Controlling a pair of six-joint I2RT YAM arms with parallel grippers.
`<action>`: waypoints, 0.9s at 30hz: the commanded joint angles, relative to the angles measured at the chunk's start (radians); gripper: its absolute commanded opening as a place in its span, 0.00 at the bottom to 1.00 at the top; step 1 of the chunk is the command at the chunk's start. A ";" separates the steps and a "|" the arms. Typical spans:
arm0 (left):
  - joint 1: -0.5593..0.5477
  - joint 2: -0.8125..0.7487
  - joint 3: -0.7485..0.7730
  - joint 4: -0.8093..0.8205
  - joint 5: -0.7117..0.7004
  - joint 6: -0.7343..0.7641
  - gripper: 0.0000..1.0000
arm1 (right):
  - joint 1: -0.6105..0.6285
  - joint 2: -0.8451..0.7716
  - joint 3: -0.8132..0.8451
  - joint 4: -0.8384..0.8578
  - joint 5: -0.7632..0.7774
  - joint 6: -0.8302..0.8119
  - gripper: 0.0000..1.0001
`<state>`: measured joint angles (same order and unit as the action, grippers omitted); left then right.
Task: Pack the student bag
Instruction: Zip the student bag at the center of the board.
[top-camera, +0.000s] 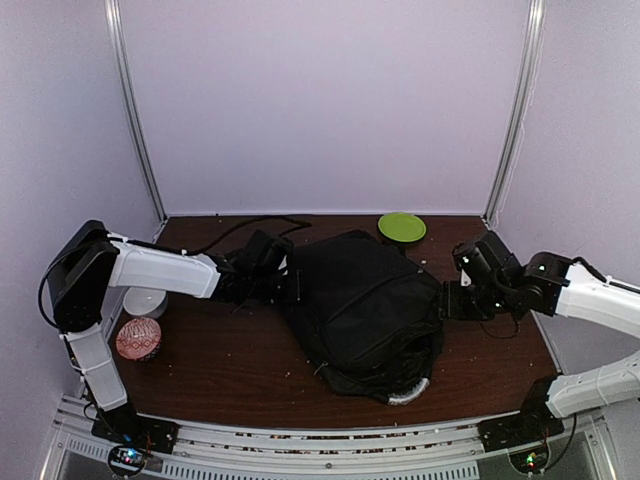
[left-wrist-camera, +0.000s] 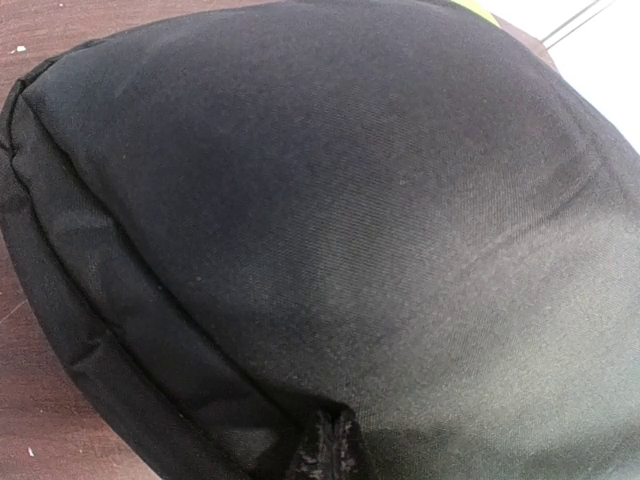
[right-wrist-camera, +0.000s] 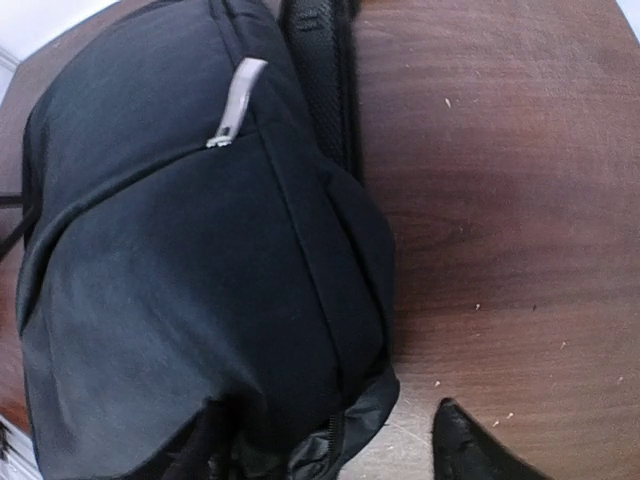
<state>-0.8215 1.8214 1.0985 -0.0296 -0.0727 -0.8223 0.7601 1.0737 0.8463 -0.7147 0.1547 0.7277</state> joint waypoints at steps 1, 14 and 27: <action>0.018 0.031 -0.047 -0.141 0.008 0.000 0.00 | -0.012 -0.106 -0.022 0.031 -0.041 -0.015 0.75; 0.048 -0.151 -0.122 -0.128 -0.001 -0.016 0.00 | -0.230 -0.208 -0.423 0.533 -0.319 0.217 0.93; 0.051 -0.227 -0.259 -0.082 -0.010 -0.073 0.00 | -0.235 0.338 -0.227 0.784 -0.578 0.145 0.44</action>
<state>-0.7757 1.6501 0.8753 -0.1329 -0.0715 -0.8680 0.5240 1.3258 0.5323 -0.0620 -0.3069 0.9127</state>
